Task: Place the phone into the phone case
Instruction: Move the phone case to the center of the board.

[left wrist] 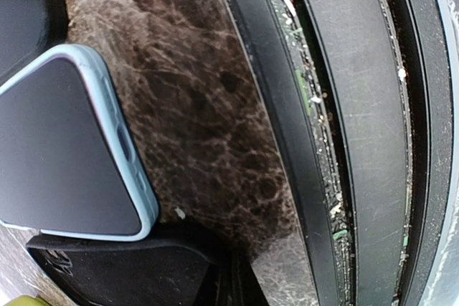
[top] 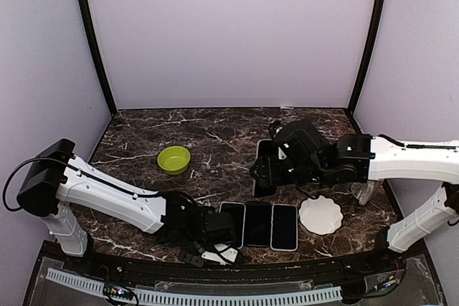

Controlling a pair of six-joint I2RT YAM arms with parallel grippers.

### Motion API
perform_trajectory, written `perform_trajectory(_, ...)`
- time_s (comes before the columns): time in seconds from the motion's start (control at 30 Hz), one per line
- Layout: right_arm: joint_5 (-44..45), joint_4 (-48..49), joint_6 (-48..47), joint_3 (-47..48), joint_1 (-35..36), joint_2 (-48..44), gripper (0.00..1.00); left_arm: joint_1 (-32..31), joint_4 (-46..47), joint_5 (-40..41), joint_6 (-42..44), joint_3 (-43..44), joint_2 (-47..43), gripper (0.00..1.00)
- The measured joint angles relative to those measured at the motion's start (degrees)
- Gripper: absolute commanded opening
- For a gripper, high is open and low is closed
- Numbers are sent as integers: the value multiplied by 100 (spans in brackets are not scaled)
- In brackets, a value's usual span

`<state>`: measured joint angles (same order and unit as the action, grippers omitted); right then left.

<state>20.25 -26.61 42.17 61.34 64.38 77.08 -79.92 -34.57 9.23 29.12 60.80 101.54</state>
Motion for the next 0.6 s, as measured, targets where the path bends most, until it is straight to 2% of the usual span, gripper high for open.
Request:
perform_trajectory(0.3, 175, -136, 109, 280, 15, 254, 0, -13, 463, 63, -79, -409, -273, 0)
perform_trajectory(0.6, 245, -138, 107, 413, 103, 334, 0, 144, 970, 28, 195, -688, -437, 0)
